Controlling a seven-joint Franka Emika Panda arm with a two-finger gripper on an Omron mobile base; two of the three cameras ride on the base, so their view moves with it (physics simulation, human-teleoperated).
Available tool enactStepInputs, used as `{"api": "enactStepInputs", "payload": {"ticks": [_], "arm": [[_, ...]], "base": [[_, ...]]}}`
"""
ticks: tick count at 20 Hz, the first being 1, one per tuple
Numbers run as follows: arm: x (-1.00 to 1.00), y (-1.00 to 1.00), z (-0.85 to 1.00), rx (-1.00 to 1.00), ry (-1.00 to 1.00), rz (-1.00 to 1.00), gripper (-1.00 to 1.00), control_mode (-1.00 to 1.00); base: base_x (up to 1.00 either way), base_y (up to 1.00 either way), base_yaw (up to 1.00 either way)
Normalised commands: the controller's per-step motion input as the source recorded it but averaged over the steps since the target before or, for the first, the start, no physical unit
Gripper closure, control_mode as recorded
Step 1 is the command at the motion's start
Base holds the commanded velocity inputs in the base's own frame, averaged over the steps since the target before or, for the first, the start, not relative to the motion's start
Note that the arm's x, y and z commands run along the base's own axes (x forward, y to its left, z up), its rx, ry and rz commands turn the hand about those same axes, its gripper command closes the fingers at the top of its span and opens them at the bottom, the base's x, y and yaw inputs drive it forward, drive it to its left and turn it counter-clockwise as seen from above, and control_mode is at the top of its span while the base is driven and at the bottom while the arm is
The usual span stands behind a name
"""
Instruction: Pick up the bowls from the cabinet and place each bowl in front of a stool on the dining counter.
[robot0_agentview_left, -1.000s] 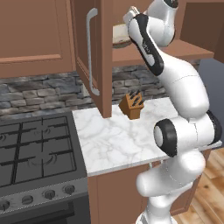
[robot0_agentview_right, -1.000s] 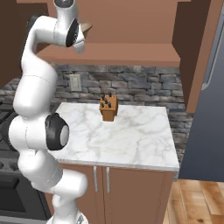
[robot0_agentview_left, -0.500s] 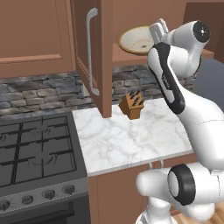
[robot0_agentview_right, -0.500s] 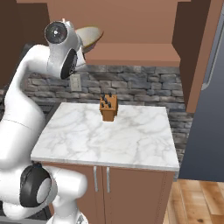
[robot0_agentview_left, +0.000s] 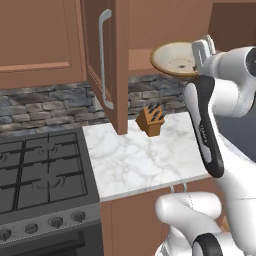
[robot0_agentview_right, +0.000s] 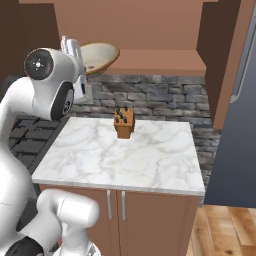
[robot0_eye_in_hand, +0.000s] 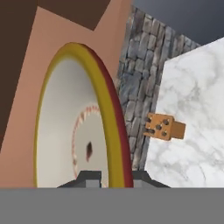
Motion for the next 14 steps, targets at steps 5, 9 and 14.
{"api": "enactStepInputs", "payload": {"ticks": [5, 9, 14], "arm": [[-1.0, 0.0, 0.0, 0.21, 0.12, 0.0, 1.0, -1.0], [-1.0, 0.0, 0.0, 0.13, 0.23, 0.0, 1.0, -1.0], [-1.0, 0.0, -0.02, 0.03, 0.18, 0.0, 1.0, -1.0]], "base": [[0.0, 0.0, 0.0], [0.0, 0.0, 0.0], [0.0, 0.0, 0.0]]}}
